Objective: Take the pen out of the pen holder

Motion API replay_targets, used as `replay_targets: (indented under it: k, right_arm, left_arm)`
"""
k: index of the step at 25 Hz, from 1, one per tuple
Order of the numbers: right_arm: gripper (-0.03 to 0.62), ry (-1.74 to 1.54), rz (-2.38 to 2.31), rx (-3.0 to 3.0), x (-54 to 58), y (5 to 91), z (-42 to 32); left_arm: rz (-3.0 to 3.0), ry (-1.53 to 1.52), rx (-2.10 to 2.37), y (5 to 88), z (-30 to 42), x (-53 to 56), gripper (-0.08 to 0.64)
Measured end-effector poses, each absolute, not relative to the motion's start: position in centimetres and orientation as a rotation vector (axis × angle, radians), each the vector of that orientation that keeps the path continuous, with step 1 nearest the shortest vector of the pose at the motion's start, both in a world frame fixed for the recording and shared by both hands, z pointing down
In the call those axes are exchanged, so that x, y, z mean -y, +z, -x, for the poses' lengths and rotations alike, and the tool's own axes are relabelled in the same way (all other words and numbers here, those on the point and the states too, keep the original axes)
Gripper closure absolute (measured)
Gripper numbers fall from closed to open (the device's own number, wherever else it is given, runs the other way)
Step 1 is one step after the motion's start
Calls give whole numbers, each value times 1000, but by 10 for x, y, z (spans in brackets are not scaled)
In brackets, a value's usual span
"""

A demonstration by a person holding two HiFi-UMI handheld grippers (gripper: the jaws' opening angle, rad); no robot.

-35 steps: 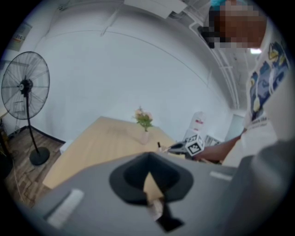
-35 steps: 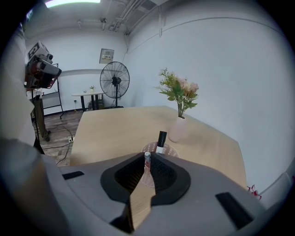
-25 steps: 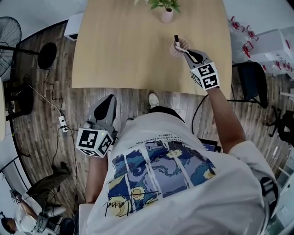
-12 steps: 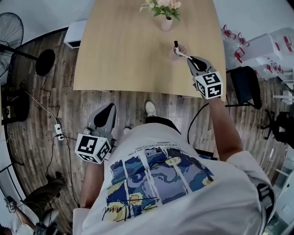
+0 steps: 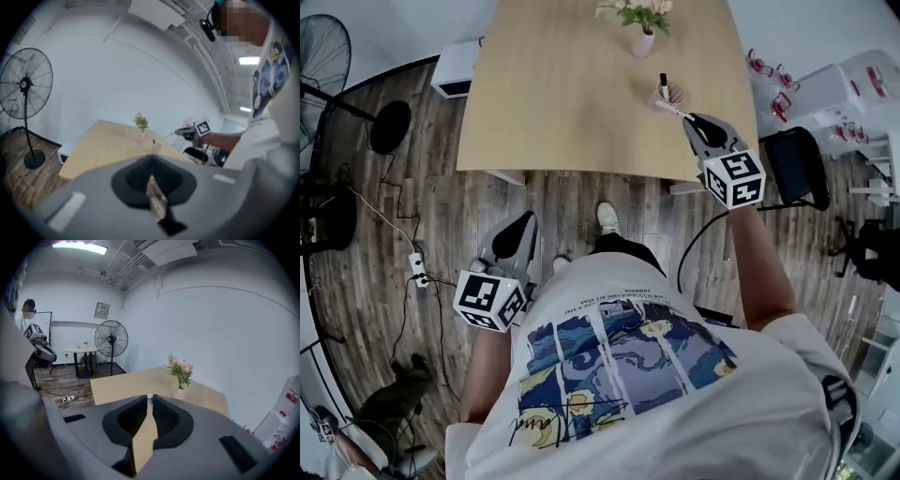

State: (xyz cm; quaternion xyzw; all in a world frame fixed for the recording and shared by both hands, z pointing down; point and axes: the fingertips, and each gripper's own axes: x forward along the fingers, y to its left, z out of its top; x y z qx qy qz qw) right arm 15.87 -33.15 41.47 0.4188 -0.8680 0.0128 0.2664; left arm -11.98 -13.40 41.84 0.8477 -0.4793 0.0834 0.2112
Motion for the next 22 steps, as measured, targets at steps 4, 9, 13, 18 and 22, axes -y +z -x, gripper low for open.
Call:
replay_targets:
  k: [4,9,13,18,22]
  right_arm:
    - [559,11,-1129,2360,304,401,-144]
    - [558,-13,-1119,2374,272,386,-126]
    - [559,-34,-1112,2386,248,375,-116]
    - [560,-54,-1096,2393,216,368,-105]
    - [560,-59,-1081,2397,198,364,-99]
  left_arm:
    - [-2374,222,1320,420,128,115,551]
    - [-2384,213,1306,423,138,91,552]
    - [-2393,203,1294,426,143,75,551]
    - [-2401,190,1281,431,145,54,551]
    - [-2401,179,1276,432,147,43,551]
